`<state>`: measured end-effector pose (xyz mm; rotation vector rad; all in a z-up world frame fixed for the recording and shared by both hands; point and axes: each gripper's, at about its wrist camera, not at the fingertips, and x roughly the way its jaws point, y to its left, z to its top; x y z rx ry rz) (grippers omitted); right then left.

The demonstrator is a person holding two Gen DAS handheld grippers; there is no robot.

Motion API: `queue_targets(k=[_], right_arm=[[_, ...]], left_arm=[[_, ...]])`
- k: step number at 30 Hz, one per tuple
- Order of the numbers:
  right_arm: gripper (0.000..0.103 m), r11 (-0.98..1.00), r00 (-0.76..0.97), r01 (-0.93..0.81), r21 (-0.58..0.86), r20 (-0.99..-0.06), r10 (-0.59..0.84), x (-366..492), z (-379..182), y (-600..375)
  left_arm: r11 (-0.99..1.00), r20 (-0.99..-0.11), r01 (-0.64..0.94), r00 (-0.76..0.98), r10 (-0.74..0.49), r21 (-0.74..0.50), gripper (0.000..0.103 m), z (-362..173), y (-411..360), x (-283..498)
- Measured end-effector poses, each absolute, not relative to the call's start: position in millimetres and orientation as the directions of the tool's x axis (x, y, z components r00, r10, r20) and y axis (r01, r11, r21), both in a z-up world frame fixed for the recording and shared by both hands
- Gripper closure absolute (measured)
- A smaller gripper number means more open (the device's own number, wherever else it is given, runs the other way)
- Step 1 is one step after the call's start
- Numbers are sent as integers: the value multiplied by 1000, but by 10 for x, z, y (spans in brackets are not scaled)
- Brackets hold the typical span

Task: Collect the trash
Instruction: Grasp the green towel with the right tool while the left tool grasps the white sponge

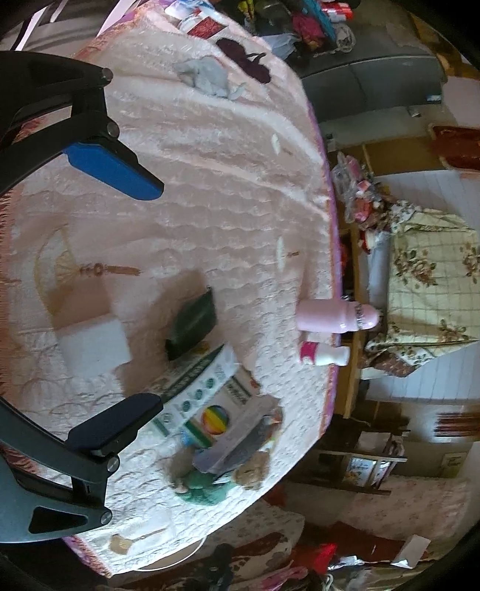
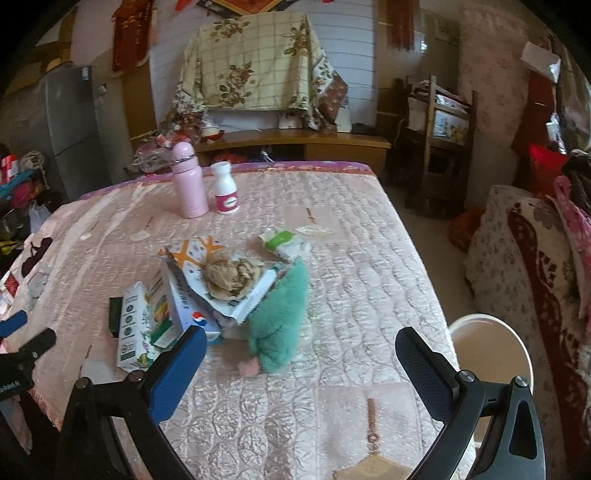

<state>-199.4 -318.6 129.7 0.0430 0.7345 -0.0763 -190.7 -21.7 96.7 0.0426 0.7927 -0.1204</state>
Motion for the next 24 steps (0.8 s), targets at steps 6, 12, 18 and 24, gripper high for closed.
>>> queue_targets(k=[6, 12, 18, 24], right_arm=[[0, 998, 748, 30, 64, -663, 20, -1889, 1268, -3145], [6, 991, 741, -34, 126, -663, 109, -1599, 1281, -3122], [30, 982, 699, -94, 162, -692, 181, -1210, 1187, -3024], [55, 979, 648, -111, 171, -735, 201, -865, 922, -2933]], left_arm=[[984, -767, 172, 623, -151, -53, 0, 733, -214, -1989], [981, -777, 184, 608, -164, -63, 1, 596, -239, -2024], [978, -789, 201, 592, -161, -49, 2, 495, -296, -1963], [971, -830, 229, 527, -183, -68, 30, 287, -407, -1752]])
